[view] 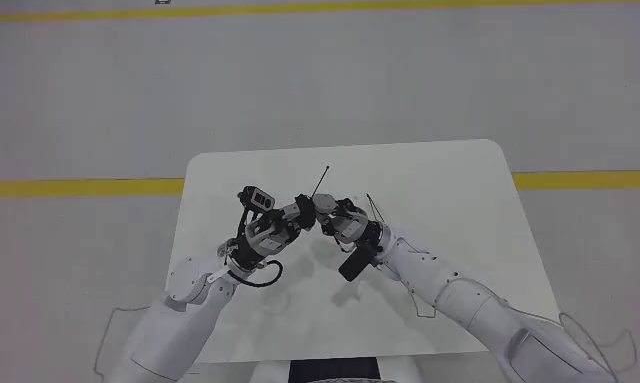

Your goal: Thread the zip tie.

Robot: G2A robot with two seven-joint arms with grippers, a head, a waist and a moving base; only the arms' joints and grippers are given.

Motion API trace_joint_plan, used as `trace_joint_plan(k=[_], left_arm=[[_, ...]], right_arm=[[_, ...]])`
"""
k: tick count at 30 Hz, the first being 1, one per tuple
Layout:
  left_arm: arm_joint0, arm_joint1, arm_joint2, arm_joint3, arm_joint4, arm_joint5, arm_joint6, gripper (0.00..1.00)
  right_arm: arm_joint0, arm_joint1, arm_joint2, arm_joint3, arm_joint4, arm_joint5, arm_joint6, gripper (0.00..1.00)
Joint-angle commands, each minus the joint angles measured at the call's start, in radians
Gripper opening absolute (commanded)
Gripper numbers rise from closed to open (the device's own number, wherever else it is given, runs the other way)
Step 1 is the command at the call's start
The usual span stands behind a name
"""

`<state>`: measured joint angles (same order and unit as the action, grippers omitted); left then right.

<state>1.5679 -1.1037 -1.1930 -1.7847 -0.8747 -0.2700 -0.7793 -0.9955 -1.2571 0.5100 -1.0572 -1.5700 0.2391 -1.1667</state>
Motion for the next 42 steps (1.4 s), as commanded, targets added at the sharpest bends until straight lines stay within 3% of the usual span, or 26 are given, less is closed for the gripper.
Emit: trace_joint_plan(k=[1,13,14,15,18,19,23,26,29,32,40,42], left_arm=[[-0.002,-0.001,0.003,0.002,0.001,0.002,0.001,0.00],[0.001,-0.002,0.000,0.016,0.010,-0.004,0.013,0.00],[0.002,-0.002,-0.001,0.016,0.010,-0.005,0.014,0.02],[0.002,-0.002,-0.002,0.016,0.010,-0.005,0.015,0.13],[0.004,-0.002,-0.004,0.016,0.012,-0.005,0.016,0.19],[0.005,-0.002,-0.004,0.016,0.013,-0.005,0.015,0.26],[0.007,-0.001,-0.006,0.018,0.028,-0.001,0.020,0.32],[0.008,-0.001,-0.007,0.017,0.034,0.001,0.024,0.30],[0.009,-0.001,-0.009,0.016,0.037,0.001,0.028,0.10],[0.012,-0.001,-0.011,0.014,0.039,0.004,0.033,0.00],[0.011,-0.001,-0.010,0.015,0.046,0.012,0.039,0.00],[0.010,-0.001,-0.009,0.016,0.047,0.013,0.040,0.09]], right_arm=[[0.000,0.003,0.002,-0.004,0.000,0.007,-0.001,0.00],[0.001,0.025,0.012,-0.026,0.000,0.063,-0.001,0.00],[0.002,0.027,0.011,-0.028,0.000,0.066,0.000,0.00],[0.002,0.029,0.010,-0.029,0.000,0.068,0.002,0.00],[0.003,0.035,0.008,-0.036,0.000,0.075,0.006,0.00],[0.004,0.037,0.007,-0.038,0.000,0.078,0.007,0.00],[0.003,0.046,0.006,-0.050,0.000,0.087,0.014,0.00],[0.003,0.051,0.004,-0.057,0.000,0.094,0.017,0.00],[0.005,0.056,0.001,-0.064,0.000,0.101,0.020,0.00],[0.005,0.061,0.001,-0.070,0.000,0.101,0.020,0.00],[0.008,0.071,-0.007,-0.082,0.000,0.101,0.012,0.00],[0.010,0.073,-0.009,-0.083,0.000,0.101,0.013,0.00]])
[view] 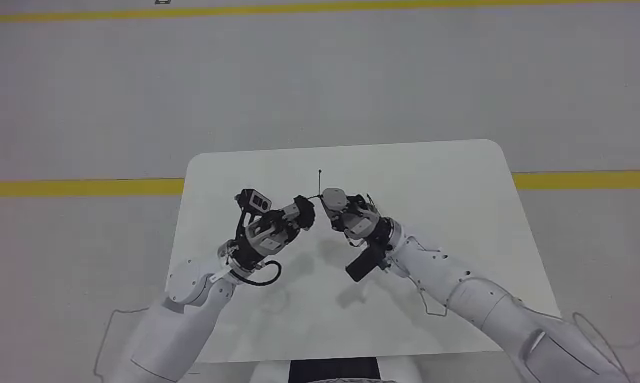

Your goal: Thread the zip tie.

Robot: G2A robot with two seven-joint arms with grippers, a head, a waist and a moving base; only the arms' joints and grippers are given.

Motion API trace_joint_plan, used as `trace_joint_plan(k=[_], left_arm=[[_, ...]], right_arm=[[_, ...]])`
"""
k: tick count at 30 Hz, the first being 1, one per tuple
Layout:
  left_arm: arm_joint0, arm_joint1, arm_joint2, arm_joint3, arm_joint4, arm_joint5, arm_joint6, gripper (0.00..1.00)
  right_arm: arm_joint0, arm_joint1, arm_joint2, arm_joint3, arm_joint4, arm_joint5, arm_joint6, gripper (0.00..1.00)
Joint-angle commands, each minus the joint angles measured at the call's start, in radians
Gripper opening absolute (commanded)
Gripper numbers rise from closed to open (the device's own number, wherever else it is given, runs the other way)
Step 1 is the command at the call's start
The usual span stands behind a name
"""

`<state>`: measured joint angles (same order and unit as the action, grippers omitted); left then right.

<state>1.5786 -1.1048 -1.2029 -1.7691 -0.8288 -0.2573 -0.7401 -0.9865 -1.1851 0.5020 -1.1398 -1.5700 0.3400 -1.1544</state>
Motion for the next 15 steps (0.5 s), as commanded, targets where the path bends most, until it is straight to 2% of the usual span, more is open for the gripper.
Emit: trace_joint_plan(k=[1,3,8,15], left_arm=[[-0.001,0.000,0.001,0.001,0.003,0.002,0.001,0.11],[-0.002,0.000,0.002,0.001,0.010,0.004,0.002,0.22],[-0.002,0.000,0.001,0.002,0.029,0.003,0.011,0.25],[0.000,0.000,0.001,0.002,0.036,0.004,0.020,0.06]], right_arm=[[0.002,0.002,-0.002,-0.001,0.000,0.000,0.001,0.00],[0.004,0.003,-0.005,-0.002,0.000,0.000,0.003,0.00],[0.010,0.007,-0.015,-0.004,0.000,0.000,0.008,0.00],[0.017,0.009,-0.025,-0.003,0.000,0.000,0.015,0.00]])
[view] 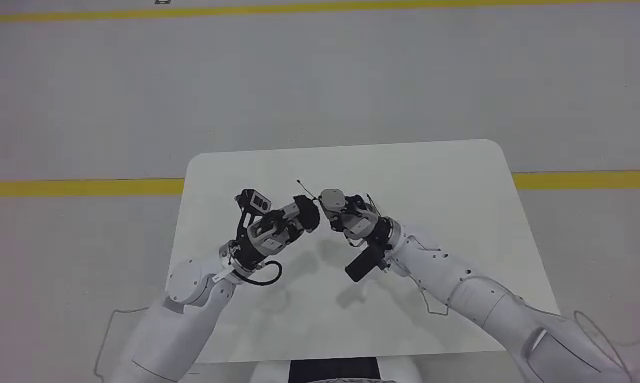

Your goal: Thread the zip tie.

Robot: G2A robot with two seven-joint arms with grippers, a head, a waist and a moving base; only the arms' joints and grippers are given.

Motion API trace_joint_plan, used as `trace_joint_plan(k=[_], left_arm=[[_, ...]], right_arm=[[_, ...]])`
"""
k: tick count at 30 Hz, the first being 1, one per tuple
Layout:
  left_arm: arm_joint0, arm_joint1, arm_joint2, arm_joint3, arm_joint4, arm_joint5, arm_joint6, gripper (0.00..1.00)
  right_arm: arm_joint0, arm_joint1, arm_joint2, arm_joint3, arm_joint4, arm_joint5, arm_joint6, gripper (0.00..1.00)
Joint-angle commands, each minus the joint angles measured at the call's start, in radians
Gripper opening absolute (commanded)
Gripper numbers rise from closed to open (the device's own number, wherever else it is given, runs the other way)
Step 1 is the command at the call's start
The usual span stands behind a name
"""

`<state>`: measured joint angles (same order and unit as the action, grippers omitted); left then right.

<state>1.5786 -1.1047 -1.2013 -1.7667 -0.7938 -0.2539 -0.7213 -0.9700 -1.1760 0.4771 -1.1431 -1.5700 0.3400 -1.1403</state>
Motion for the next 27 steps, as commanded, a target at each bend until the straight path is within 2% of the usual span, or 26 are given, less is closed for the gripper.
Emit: trace_joint_plan(k=[1,7,11,13,17,20,23,27], left_arm=[[0.000,0.000,0.000,0.000,0.001,0.001,0.002,0.02],[0.000,-0.001,0.001,0.003,0.003,0.001,0.010,0.00],[0.001,-0.001,0.001,0.002,0.005,0.001,0.013,0.05],[0.001,-0.001,0.001,0.002,0.006,0.002,0.014,0.13],[0.001,-0.001,0.001,0.002,0.006,0.003,0.015,0.14],[0.001,-0.001,0.000,0.003,0.007,0.003,0.016,0.11],[0.001,-0.001,0.000,0.003,0.007,0.004,0.017,0.03],[0.000,-0.001,0.001,0.004,0.007,0.006,0.018,0.00]], right_arm=[[0.001,0.001,-0.001,0.000,0.000,0.000,0.001,0.00],[0.005,0.003,-0.008,0.001,0.000,0.000,0.002,0.00],[0.007,0.005,-0.013,0.002,0.000,0.000,0.004,0.00],[0.010,0.005,-0.015,0.002,0.000,0.000,0.004,0.00],[0.014,0.006,-0.022,0.002,0.000,0.000,0.005,0.00],[0.017,0.007,-0.028,0.002,0.000,0.000,0.006,0.00],[0.019,0.007,-0.030,0.002,0.000,0.000,0.005,0.00],[0.022,0.008,-0.033,0.002,0.000,0.000,0.002,0.00]])
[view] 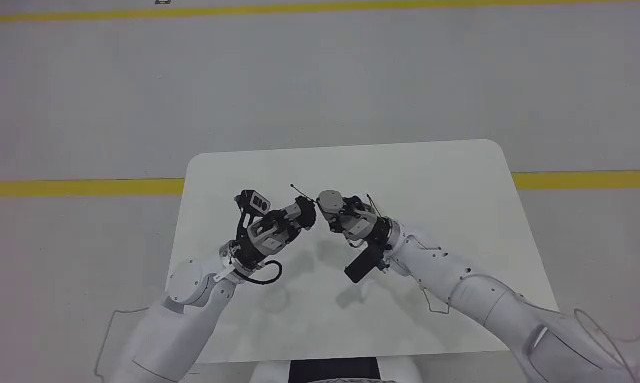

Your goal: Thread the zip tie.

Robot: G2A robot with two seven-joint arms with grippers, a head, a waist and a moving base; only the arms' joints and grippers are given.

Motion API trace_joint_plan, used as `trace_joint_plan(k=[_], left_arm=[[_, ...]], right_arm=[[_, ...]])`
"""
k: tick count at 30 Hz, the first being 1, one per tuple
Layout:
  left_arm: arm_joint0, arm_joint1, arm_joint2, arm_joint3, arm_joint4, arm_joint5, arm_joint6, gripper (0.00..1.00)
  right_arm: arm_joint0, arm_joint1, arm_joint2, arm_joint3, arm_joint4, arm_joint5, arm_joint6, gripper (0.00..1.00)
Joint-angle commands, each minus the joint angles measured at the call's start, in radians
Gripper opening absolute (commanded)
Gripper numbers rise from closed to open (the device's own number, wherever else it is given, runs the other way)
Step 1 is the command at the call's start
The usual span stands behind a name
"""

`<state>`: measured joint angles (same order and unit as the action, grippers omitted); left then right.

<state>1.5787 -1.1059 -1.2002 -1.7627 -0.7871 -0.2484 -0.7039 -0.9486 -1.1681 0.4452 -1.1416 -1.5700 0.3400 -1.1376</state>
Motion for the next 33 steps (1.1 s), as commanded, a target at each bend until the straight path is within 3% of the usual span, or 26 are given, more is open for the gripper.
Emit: trace_joint_plan(k=[1,33], left_arm=[[-0.001,0.000,0.000,0.001,0.000,0.002,0.001,0.00],[0.000,-0.003,-0.010,-0.017,-0.037,-0.040,-0.028,0.00]], right_arm=[[0.001,0.000,-0.001,0.000,0.000,0.000,-0.001,0.00],[0.016,-0.008,-0.052,0.037,0.000,0.000,0.044,0.00]])
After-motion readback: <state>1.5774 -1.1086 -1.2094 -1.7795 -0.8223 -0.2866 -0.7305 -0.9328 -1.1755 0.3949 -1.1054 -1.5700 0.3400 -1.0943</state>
